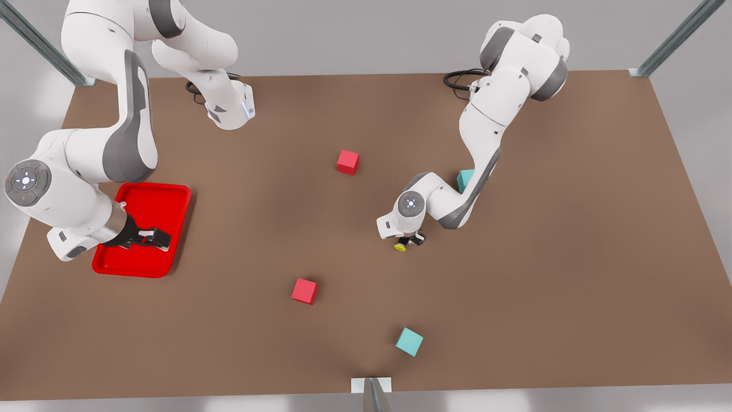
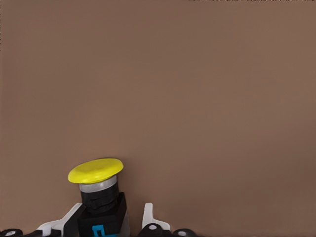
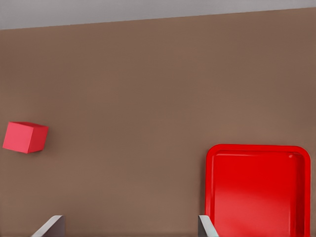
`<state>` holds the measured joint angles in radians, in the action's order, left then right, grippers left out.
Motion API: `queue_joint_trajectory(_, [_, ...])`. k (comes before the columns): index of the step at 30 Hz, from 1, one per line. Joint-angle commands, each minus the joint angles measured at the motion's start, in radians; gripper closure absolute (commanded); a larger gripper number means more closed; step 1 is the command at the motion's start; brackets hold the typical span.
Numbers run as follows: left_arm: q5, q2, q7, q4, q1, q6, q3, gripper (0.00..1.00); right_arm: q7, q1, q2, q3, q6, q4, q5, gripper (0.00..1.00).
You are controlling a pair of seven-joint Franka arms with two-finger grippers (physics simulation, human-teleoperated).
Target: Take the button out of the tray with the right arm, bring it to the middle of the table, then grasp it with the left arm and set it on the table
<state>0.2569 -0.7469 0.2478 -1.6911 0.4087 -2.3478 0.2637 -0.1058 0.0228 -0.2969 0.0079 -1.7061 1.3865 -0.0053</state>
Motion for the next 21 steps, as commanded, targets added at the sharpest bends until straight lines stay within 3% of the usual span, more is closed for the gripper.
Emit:
queue_joint_trajectory(1, [0.002, 0.001, 0.053, 0.001, -0.001, 0.001, 0.0, 0.44, -0.015, 0.0, -0.002, 0.0, -0.001, -0.003, 0.001, 0.0])
queue_joint_trajectory(12, [0.002, 0.004, 0.036, 0.039, -0.011, 0.054, -0.001, 0.45, -0.017, 0.0, -0.004, 0.0, -0.001, -0.003, 0.002, 0.0])
queue_joint_trajectory(13, [0.002, 0.001, 0.042, 0.037, -0.011, 0.054, -0.004, 0.35, -0.018, 0.0, -0.004, 0.0, -0.001, -0.004, 0.002, 0.0])
queue_joint_trajectory(14, [0.004, 0.003, 0.044, 0.031, -0.01, 0.054, -0.009, 0.0, -0.02, 0.0, -0.004, 0.0, -0.001, -0.004, 0.002, 0.0])
queue_joint_trajectory(21, [0.016, 0.038, 0.097, 0.002, 0.007, 0.091, -0.004, 0.0, -0.02, 0.0, -0.005, 0.0, -0.001, -0.006, 0.002, 0.0])
